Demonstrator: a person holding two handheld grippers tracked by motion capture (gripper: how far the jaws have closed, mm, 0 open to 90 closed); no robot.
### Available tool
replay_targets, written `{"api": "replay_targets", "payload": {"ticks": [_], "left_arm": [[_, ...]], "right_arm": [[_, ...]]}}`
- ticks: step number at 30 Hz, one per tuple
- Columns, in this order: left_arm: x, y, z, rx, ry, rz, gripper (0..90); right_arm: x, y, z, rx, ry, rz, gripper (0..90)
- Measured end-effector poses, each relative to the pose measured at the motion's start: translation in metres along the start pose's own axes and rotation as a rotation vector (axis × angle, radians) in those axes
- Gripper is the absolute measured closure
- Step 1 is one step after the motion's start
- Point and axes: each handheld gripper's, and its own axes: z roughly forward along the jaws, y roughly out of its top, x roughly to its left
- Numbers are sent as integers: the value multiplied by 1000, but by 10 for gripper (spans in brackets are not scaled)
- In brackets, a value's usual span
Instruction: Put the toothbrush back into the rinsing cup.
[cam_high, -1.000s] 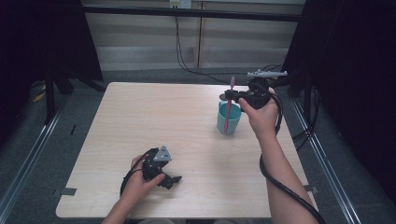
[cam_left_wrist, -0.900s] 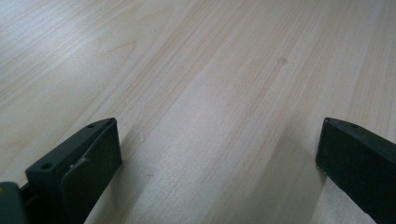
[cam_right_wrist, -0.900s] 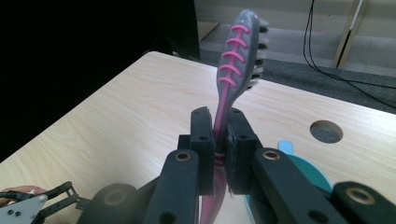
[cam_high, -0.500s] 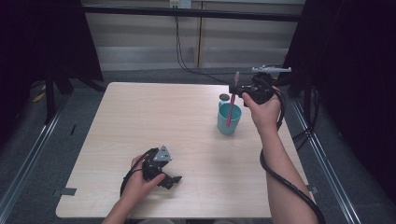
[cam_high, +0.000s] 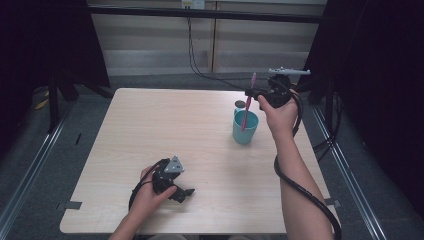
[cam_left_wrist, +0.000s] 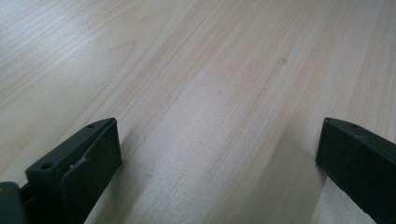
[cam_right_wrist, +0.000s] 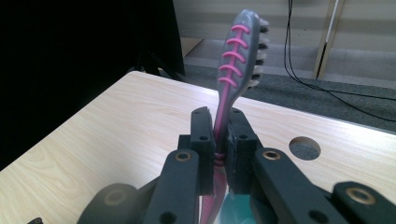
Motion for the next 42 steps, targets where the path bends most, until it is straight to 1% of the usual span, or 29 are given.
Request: {"api": "replay_targets", "payload": {"ticks": [11,12,25,30,31,38,41,42], "left_arm": [[0,0,0,0,0,0,0],[0,0,0,0,1,0,0],[0,0,0,4,-6,5,0],[0,0,0,4,-7,8,0],[0,0,0,3,-8,7,0],[0,0,0,3,-7,8,0],[0,0,0,3,-7,8,0],[0,0,0,1,-7,6,0]], "right_arm": [[-6,-1,3,-5,-26,-2,841],[-6,-1,4,-5,-30,4,841],[-14,-4,14,-7,-63,-4,841],[-20,-4,18,-10,-75,0,841],[-21,-5,18,-12,-83,-1,841],[-29,-9,27,-10,-94,12,841],[-32,-11,31,-17,-108,14,840],[-32,-12,32,-21,-122,11,840]]}}
